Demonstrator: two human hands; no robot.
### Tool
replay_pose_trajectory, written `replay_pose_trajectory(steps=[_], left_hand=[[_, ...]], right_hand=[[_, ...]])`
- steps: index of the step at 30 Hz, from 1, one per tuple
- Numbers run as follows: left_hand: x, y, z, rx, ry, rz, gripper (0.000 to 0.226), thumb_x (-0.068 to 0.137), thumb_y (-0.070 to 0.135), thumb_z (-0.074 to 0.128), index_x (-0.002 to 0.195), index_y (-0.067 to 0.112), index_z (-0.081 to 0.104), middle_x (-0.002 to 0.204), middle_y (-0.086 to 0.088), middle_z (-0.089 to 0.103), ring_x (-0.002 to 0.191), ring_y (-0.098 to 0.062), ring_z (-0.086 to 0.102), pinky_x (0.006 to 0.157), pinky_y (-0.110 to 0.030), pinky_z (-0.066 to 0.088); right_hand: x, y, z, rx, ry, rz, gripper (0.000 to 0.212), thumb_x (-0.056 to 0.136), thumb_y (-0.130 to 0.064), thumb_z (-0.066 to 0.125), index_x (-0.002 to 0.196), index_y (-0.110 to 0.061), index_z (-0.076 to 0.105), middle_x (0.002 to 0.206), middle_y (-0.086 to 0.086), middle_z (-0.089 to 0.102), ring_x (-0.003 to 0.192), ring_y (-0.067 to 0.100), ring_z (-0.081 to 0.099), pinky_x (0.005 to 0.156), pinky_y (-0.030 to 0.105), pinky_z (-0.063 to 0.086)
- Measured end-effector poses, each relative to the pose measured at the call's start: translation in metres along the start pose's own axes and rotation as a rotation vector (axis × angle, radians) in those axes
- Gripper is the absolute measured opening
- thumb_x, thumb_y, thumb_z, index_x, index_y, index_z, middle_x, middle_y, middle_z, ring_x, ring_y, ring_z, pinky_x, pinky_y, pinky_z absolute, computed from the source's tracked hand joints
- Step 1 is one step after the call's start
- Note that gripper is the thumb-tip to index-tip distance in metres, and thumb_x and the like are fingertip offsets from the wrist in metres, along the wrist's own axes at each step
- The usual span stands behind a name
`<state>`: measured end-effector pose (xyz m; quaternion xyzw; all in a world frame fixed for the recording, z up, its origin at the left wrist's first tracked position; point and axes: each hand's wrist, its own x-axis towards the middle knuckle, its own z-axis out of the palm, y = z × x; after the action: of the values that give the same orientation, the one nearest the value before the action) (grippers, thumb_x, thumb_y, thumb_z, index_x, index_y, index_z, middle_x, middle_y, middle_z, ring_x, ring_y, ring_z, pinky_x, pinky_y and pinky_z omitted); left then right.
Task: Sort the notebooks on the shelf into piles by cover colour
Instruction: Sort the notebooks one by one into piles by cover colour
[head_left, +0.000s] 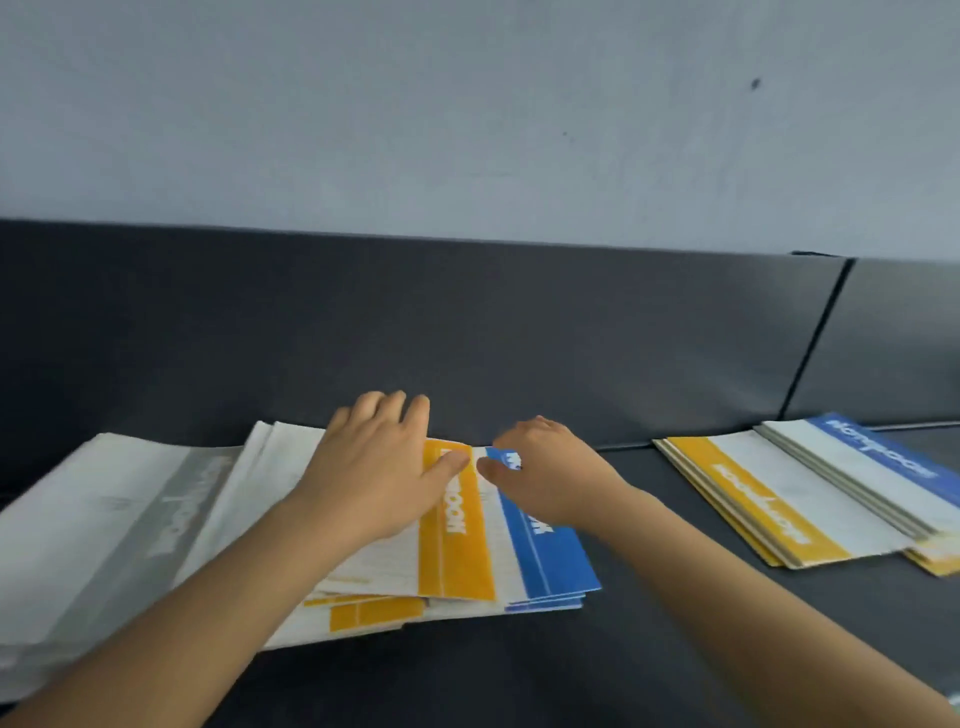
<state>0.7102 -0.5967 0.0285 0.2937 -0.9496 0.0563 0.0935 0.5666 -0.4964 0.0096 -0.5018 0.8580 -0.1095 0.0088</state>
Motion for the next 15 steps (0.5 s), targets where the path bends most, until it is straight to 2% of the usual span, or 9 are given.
replay_pose_trajectory(steps=[2, 3, 6, 8, 10, 11, 13, 15], left_hand=[[0.019, 0.054, 0.011, 0.000, -0.009, 0.033, 0.074, 0.095, 0.066, 0.023, 0.151, 0.018, 0.022, 0.157, -0.001, 0.028, 0.144, -0.023, 0.022, 0.113, -0.039, 0.024], [0.029, 0.082, 0.018, -0.006, -0.023, 0.048, 0.074, 0.094, 0.067, 0.024, 0.149, 0.017, 0.026, 0.154, -0.002, 0.032, 0.142, -0.024, 0.025, 0.112, -0.039, 0.026], [0.056, 0.166, 0.036, -0.044, -0.099, 0.064, 0.076, 0.093, 0.069, 0.025, 0.146, 0.016, 0.034, 0.150, -0.003, 0.040, 0.139, -0.025, 0.031, 0.109, -0.039, 0.029], [0.071, 0.218, 0.041, -0.084, -0.146, 0.057, 0.074, 0.093, 0.069, 0.024, 0.143, 0.016, 0.040, 0.144, -0.002, 0.047, 0.135, -0.024, 0.037, 0.108, -0.040, 0.029], [0.082, 0.264, 0.041, -0.118, -0.213, 0.050, 0.066, 0.095, 0.066, 0.025, 0.122, 0.016, 0.058, 0.123, -0.002, 0.062, 0.120, -0.023, 0.052, 0.104, -0.040, 0.032], [0.088, 0.284, 0.041, -0.132, -0.246, 0.041, 0.061, 0.096, 0.064, 0.028, 0.105, 0.015, 0.062, 0.108, -0.001, 0.066, 0.108, -0.022, 0.058, 0.100, -0.039, 0.034], [0.097, 0.315, 0.041, -0.159, -0.292, -0.010, 0.052, 0.095, 0.060, 0.037, 0.080, 0.015, 0.058, 0.089, -0.001, 0.064, 0.090, -0.022, 0.059, 0.084, -0.036, 0.038], [0.107, 0.331, 0.044, -0.230, -0.306, -0.113, 0.047, 0.089, 0.060, 0.050, 0.070, 0.017, 0.051, 0.083, -0.001, 0.061, 0.082, -0.021, 0.058, 0.069, -0.032, 0.037]], right_hand=[[-0.012, 0.057, -0.007, -0.041, -0.036, 0.019, 0.044, 0.095, -0.051, 0.039, 0.109, -0.014, 0.060, 0.119, 0.005, 0.059, 0.121, 0.024, 0.045, 0.100, 0.039, 0.041], [-0.019, 0.087, -0.010, -0.063, -0.047, 0.027, 0.046, 0.094, -0.052, 0.040, 0.110, -0.014, 0.060, 0.121, 0.006, 0.058, 0.121, 0.025, 0.045, 0.100, 0.039, 0.040], [-0.045, 0.179, -0.017, -0.105, -0.040, 0.103, 0.052, 0.094, -0.055, 0.039, 0.125, -0.015, 0.055, 0.131, 0.007, 0.052, 0.129, 0.025, 0.040, 0.105, 0.037, 0.034], [-0.060, 0.234, -0.023, -0.170, 0.001, 0.214, 0.058, 0.095, -0.056, 0.033, 0.134, -0.016, 0.046, 0.143, 0.010, 0.042, 0.136, 0.028, 0.033, 0.108, 0.040, 0.031], [-0.072, 0.275, -0.029, -0.191, 0.000, 0.311, 0.062, 0.096, -0.057, 0.029, 0.139, -0.014, 0.039, 0.150, 0.012, 0.032, 0.138, 0.030, 0.031, 0.109, 0.042, 0.029], [-0.076, 0.290, -0.030, -0.166, -0.022, 0.321, 0.061, 0.096, -0.056, 0.028, 0.138, -0.014, 0.040, 0.148, 0.013, 0.036, 0.135, 0.030, 0.034, 0.108, 0.041, 0.030], [-0.081, 0.310, -0.030, -0.130, -0.066, 0.282, 0.057, 0.097, -0.054, 0.027, 0.133, -0.014, 0.044, 0.140, 0.010, 0.046, 0.129, 0.027, 0.041, 0.105, 0.040, 0.033], [-0.082, 0.319, -0.028, -0.115, -0.062, 0.237, 0.054, 0.097, -0.051, 0.027, 0.132, -0.014, 0.044, 0.136, 0.010, 0.047, 0.127, 0.027, 0.040, 0.104, 0.039, 0.033]])
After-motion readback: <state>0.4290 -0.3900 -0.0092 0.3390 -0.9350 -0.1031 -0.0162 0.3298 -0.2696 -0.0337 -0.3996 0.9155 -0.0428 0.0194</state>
